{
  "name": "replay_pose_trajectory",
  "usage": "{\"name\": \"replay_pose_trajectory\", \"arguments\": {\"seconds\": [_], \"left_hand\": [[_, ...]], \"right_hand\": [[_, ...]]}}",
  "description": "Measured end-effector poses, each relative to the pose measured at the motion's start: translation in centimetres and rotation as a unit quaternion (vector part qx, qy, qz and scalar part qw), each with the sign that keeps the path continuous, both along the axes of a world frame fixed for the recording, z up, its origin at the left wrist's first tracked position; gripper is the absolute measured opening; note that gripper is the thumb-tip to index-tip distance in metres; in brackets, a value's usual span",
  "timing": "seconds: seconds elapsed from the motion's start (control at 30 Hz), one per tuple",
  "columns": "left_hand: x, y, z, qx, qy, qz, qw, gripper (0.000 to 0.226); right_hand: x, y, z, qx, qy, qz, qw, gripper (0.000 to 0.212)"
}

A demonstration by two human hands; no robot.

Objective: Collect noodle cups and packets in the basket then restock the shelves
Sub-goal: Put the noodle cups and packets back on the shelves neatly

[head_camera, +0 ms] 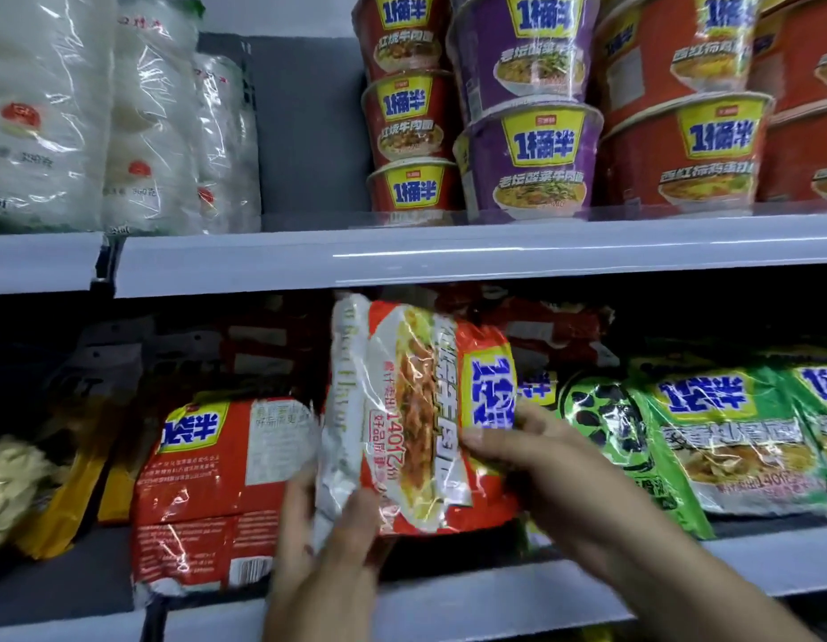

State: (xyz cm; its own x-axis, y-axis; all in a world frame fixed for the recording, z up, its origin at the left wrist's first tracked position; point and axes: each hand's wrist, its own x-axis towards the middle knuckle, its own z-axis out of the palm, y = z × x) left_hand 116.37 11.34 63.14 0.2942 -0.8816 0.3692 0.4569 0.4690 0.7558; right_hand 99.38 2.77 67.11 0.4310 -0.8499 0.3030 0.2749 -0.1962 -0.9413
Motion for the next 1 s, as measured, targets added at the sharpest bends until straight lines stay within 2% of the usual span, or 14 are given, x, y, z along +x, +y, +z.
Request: {"name": "replay_pose_trajectory", "arguments": {"seconds": [0.03,0.1,0.13,0.2,0.27,0.33,0.4,0.47,0.53,0.67,0.77,0.83,0.97,1.0], "left_hand": [[0.5,-0.5,0.3,-0.024,-0.08,0.053,0.995,0.035],[2.7,-1.3,0.9,-0.046,-0.123,0.101,0.986,0.093],[3.5,-1.5,1.1,-0.064,-0.157,0.147,0.974,0.101],[4.1,-1.4,2.0,-0.081,-0.309,0.228,0.92,0.1],[3.9,-1.4,3.2,-0.048,-0.468,0.293,0.832,0.102],[3.3,-1.6,3.5,-0.045,-0.587,0.328,0.739,0.097],[2.5,-1.9,3.8,-0.026,-0.657,0.33,0.678,0.095],[2.7,-2.9,2.8,-0.029,-0.698,0.346,0.626,0.088],[2.9,-4.3,2.2,-0.064,-0.742,0.381,0.549,0.076],[2.8,-6.7,0.8,-0.014,-0.808,0.395,0.438,0.083],[2.5,-7.6,0.2,0.02,-0.823,0.382,0.42,0.096],[2.6,-8.1,0.0,0.016,-0.821,0.392,0.415,0.103],[3.2,-8.1,0.0,0.033,-0.819,0.391,0.418,0.117],[3.6,-8.0,0.1,0.03,-0.823,0.393,0.41,0.12]], "right_hand": [[-1.1,-0.7,1.2,-0.029,0.027,0.007,0.999,0.042],[-2.7,-1.9,3.2,-0.119,0.131,0.002,0.984,0.039],[-3.3,-2.5,4.3,-0.16,0.191,-0.001,0.969,0.037],[-3.5,-3.1,6.5,-0.217,0.292,0.001,0.931,0.035],[-2.6,-3.4,8.2,-0.289,0.386,0.002,0.876,0.041],[-1.1,-3.5,9.4,-0.353,0.465,-0.004,0.812,0.047],[0.6,-3.6,10.2,-0.397,0.531,-0.032,0.748,0.049],[1.9,-4.1,10.2,-0.415,0.575,-0.053,0.703,0.052],[2.7,-4.9,9.7,-0.429,0.593,-0.058,0.679,0.055],[2.9,-5.6,8.1,-0.434,0.594,-0.063,0.675,0.046],[2.3,-4.9,7.1,-0.469,0.551,-0.086,0.684,0.045],[1.4,-4.1,5.3,-0.491,0.544,-0.134,0.667,0.07],[-0.1,-4.3,-0.2,-0.557,0.574,-0.253,0.545,0.119],[-0.4,-4.9,-0.8,-0.552,0.581,-0.268,0.535,0.126]]}}
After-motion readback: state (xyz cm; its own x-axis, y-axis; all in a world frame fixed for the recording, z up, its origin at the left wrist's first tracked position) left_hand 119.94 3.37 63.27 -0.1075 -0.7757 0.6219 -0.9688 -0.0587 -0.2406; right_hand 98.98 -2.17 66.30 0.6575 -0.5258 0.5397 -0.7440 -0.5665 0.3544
